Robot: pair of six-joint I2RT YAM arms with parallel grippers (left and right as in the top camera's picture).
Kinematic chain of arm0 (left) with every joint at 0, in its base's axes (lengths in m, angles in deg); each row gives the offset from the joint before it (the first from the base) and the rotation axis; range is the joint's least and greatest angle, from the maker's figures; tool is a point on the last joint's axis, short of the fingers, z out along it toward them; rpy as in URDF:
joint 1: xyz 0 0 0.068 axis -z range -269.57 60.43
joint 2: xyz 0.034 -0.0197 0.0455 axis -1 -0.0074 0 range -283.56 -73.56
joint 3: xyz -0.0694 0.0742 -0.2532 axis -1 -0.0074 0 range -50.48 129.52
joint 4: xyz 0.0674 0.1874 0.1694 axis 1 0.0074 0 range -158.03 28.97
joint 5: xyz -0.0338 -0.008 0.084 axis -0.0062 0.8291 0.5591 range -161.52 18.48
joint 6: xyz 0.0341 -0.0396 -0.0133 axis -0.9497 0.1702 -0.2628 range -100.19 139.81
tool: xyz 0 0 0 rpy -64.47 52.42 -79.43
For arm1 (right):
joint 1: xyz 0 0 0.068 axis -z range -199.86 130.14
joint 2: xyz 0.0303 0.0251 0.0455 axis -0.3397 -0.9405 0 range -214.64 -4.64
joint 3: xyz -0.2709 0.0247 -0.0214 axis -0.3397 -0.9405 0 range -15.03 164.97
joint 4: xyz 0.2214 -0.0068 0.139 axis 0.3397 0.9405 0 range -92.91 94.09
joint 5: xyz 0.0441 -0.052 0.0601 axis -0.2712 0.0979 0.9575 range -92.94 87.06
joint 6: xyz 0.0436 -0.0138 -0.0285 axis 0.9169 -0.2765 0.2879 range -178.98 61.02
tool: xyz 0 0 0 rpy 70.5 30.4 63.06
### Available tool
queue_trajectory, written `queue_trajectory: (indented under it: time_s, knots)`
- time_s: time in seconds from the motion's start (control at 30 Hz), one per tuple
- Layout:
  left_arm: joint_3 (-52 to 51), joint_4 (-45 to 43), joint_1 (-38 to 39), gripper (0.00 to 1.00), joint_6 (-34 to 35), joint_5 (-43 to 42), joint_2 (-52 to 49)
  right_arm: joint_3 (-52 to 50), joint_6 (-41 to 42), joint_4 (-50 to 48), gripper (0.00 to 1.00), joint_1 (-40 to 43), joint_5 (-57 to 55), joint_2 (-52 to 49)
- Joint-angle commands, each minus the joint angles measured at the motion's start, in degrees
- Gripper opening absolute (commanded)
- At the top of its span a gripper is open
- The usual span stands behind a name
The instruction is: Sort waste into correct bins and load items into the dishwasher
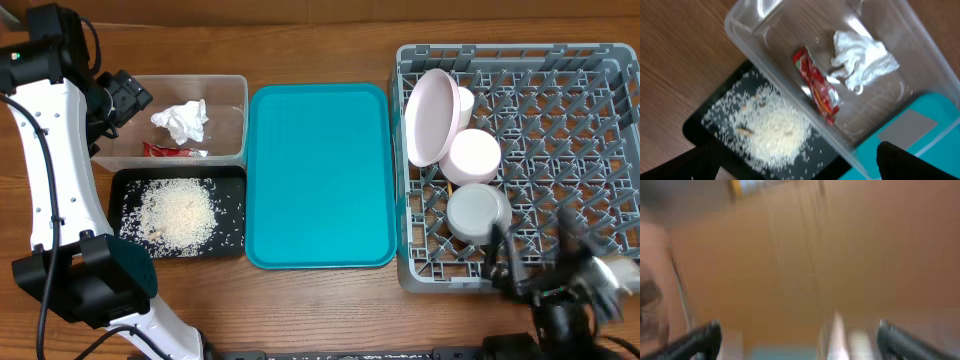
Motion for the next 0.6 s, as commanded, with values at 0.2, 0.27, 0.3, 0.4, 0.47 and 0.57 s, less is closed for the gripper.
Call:
queue_trajectory:
  time_s: [0.2, 0.27, 0.3, 0.4, 0.47, 0.57]
  knots:
    - [0.31, 0.07, 0.39, 1.00, -0.70, 0.55, 0.24, -22.25, 1.31, -15.89, 1.00, 0.28, -0.79, 0.37]
    - [0.31, 0.04, 0.39, 1.00, -0.70, 0.57, 0.24, -23.37, 1.29, -15.87, 1.00, 0.28, -1.22, 0.37]
    - [0.31, 0.04, 0.39, 1.00, -0.68, 0.55, 0.24, -24.02, 1.27, -15.85, 1.00, 0.28, -1.60, 0.37]
    - [0.31, 0.07, 0.39, 1.00, -0.70, 0.57, 0.24, -24.37, 1.01, -12.46, 1.00, 0.28, -3.21, 0.37]
    - [0.31, 0.04, 0.39, 1.00, -0.70, 0.57, 0.24, -24.37, 0.72, -9.77, 1.00, 0.28, -3.61, 0.37]
    - [0.31, 0.04, 0.39, 1.00, -0.70, 0.57, 0.24, -24.37, -1.66, -5.40, 1.00, 0.28, -3.56, 0.37]
